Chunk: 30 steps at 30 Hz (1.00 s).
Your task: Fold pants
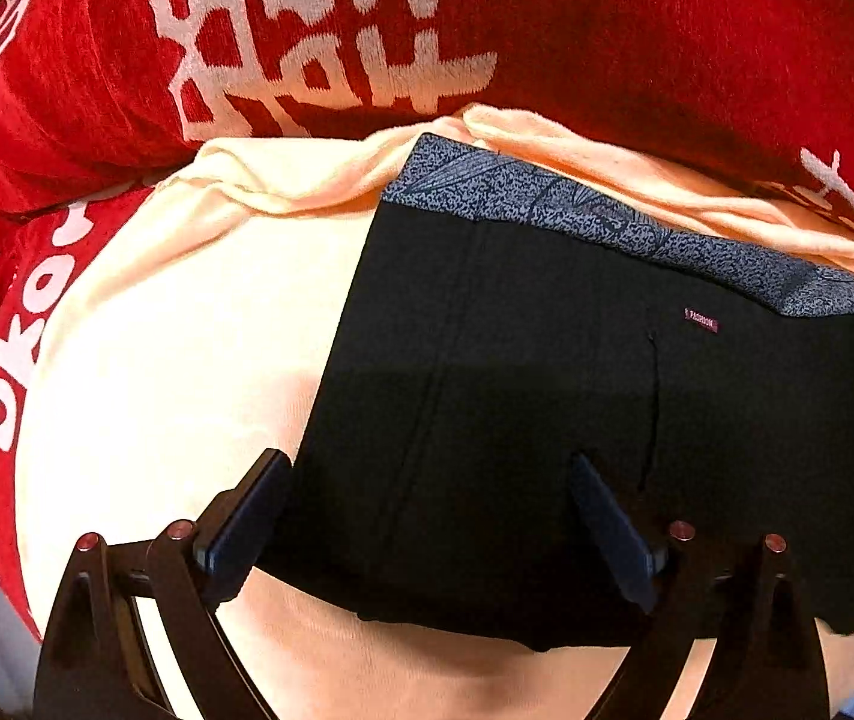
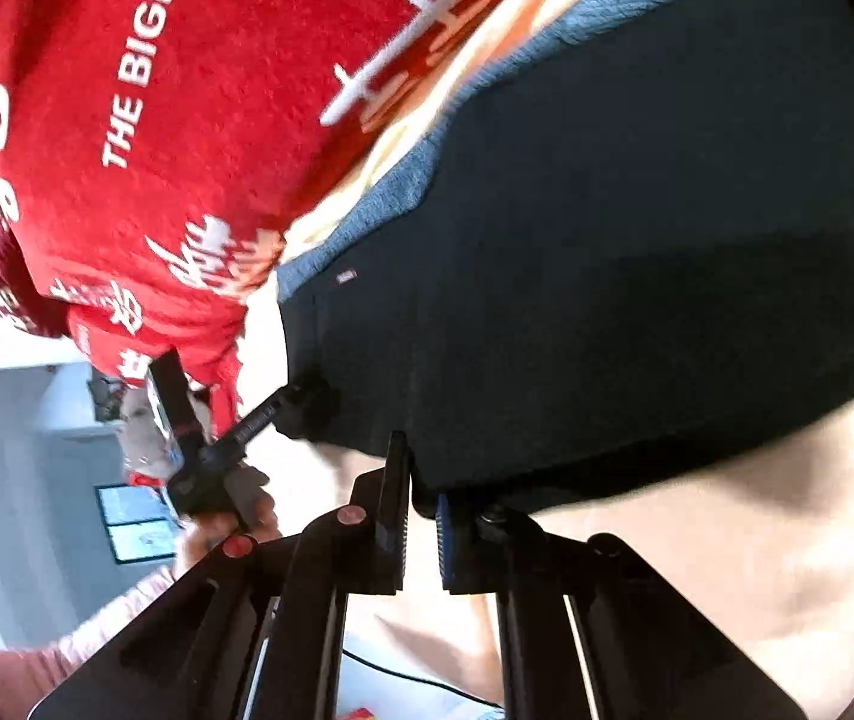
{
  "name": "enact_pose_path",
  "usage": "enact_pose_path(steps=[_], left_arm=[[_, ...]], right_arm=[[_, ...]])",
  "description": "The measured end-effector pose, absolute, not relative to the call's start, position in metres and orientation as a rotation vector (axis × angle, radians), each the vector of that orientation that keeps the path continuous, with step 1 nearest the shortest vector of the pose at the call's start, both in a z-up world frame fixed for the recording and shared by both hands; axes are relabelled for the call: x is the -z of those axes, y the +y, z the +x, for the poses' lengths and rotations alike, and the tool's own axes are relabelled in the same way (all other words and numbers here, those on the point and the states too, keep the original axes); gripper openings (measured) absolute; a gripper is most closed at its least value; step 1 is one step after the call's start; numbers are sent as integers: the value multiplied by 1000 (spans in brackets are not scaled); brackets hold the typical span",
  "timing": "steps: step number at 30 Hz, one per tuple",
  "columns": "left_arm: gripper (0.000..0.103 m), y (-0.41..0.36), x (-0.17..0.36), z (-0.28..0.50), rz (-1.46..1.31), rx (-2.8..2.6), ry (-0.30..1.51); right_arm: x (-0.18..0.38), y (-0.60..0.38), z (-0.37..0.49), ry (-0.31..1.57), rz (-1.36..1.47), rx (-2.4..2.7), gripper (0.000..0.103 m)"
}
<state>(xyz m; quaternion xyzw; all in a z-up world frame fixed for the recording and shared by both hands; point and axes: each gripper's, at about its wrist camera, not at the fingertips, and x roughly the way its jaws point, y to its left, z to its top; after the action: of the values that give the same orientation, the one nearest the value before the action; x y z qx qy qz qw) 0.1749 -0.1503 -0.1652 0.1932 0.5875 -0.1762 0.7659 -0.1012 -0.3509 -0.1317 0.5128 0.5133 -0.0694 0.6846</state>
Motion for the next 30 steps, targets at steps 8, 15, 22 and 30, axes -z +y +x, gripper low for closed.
enact_pose_path(steps=[8,15,22,30], left_arm=[[95,-150,151,173,436,360,1275],[95,-161,145,177,436,346,1242],[95,-145,158,171,407,342,1260],[95,-128,164,169,309,381,1241]], right_arm=[[131,-361,-128,1250,1130,219,30],[80,-416,-92,1217,876,261,30],[75,-403,25,1266,680,42,30],[120,-291,179,1368,389,-301,30]])
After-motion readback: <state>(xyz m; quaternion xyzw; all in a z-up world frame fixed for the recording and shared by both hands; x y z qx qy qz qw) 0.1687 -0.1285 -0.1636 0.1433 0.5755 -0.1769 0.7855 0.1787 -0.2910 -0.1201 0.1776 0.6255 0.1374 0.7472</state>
